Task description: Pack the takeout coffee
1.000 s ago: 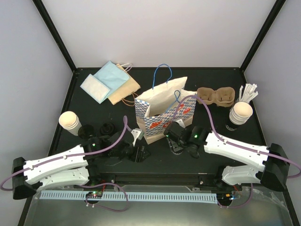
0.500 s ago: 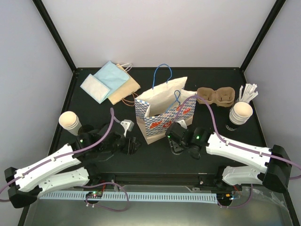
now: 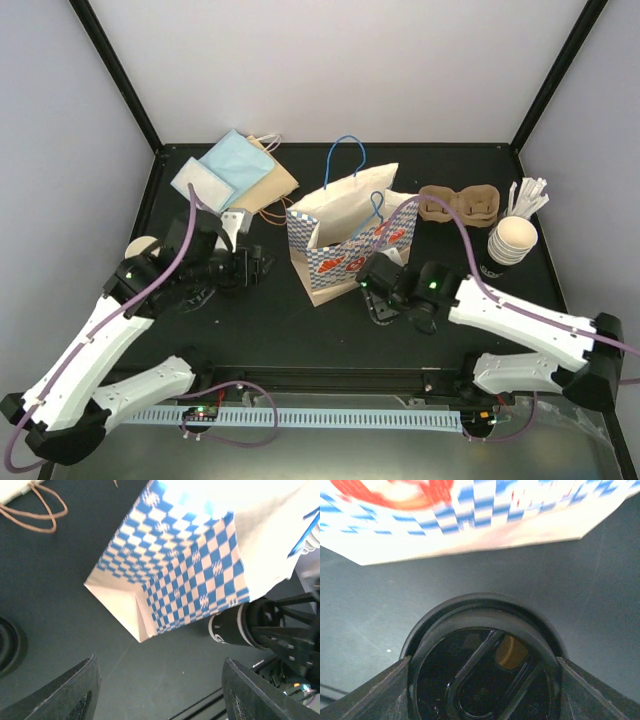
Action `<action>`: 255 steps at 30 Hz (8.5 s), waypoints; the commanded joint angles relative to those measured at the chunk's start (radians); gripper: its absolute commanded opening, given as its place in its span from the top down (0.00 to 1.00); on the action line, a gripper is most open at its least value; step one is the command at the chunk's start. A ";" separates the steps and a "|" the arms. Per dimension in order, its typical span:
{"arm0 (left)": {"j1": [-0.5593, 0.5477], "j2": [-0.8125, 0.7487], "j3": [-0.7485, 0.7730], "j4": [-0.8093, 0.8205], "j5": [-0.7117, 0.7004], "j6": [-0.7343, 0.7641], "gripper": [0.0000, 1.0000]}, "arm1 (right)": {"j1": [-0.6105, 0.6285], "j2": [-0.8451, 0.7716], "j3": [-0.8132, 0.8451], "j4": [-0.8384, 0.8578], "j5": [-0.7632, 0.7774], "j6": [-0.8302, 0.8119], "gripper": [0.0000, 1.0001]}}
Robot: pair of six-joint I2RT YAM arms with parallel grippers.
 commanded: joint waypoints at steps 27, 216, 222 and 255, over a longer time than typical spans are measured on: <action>0.167 0.618 0.657 0.024 0.120 0.564 0.15 | 0.006 -0.019 0.916 -0.403 0.478 -0.280 0.35; -0.628 0.153 -0.020 0.217 0.042 0.492 0.98 | 0.429 -0.195 -0.379 0.583 0.701 -0.047 0.51; -0.631 0.158 -0.032 0.208 0.054 0.489 0.98 | 0.429 -0.220 -0.408 0.638 0.693 -0.104 0.50; -0.631 0.119 -0.062 0.220 0.050 0.483 0.99 | 0.429 -0.171 -0.405 0.502 0.743 0.062 0.50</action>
